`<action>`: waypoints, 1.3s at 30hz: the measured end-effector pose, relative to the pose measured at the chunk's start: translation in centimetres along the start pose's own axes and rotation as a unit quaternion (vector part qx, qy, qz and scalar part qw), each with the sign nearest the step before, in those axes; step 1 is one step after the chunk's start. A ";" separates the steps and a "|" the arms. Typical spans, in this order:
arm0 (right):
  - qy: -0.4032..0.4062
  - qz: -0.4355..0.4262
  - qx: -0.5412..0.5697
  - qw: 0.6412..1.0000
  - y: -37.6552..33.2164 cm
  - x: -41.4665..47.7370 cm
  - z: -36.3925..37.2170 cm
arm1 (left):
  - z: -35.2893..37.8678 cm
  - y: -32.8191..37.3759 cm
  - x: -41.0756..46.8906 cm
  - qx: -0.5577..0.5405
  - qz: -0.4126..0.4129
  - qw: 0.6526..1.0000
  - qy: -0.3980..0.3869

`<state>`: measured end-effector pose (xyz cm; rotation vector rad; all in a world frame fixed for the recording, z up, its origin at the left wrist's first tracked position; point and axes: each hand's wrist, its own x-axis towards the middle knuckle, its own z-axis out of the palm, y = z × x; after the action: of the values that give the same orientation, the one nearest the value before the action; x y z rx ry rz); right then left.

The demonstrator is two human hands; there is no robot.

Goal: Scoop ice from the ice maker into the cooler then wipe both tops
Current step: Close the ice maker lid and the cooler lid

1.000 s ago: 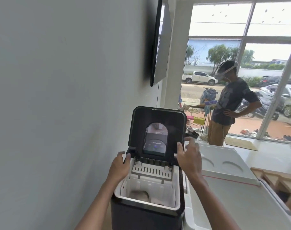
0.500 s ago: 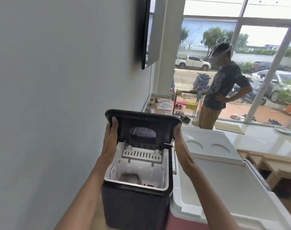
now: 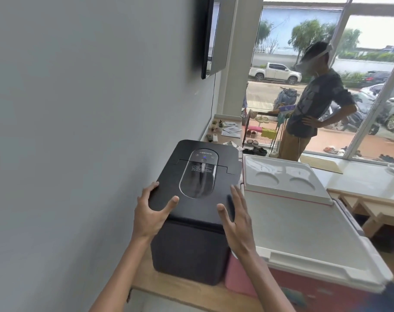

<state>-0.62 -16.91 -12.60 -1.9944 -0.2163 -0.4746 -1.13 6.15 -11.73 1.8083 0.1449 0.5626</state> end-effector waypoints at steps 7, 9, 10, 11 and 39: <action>0.001 0.001 -0.036 0.999 -0.3 -0.3 0.0 | 0.5 -0.1 -0.9 0.108 0.053 0.992 0.039; -0.020 0.000 -0.040 0.999 0.0 0.1 -0.7 | 1.5 1.4 -0.8 0.163 0.097 0.981 0.048; -0.024 0.003 -0.042 0.999 0.1 0.6 -1.3 | 2.4 2.3 -0.5 0.182 0.115 0.976 0.042; -0.021 0.009 -0.044 0.999 0.2 1.1 -2.1 | 3.6 3.6 -0.3 0.188 0.126 0.974 0.024; 0.143 0.230 -0.088 0.959 18.2 16.9 -23.5 | 33.7 5.8 8.3 0.094 -0.046 0.987 -0.126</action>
<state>15.53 -46.94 -11.13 -2.0348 0.4769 -0.4833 20.06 -21.86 -10.81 2.0280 0.1107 0.2576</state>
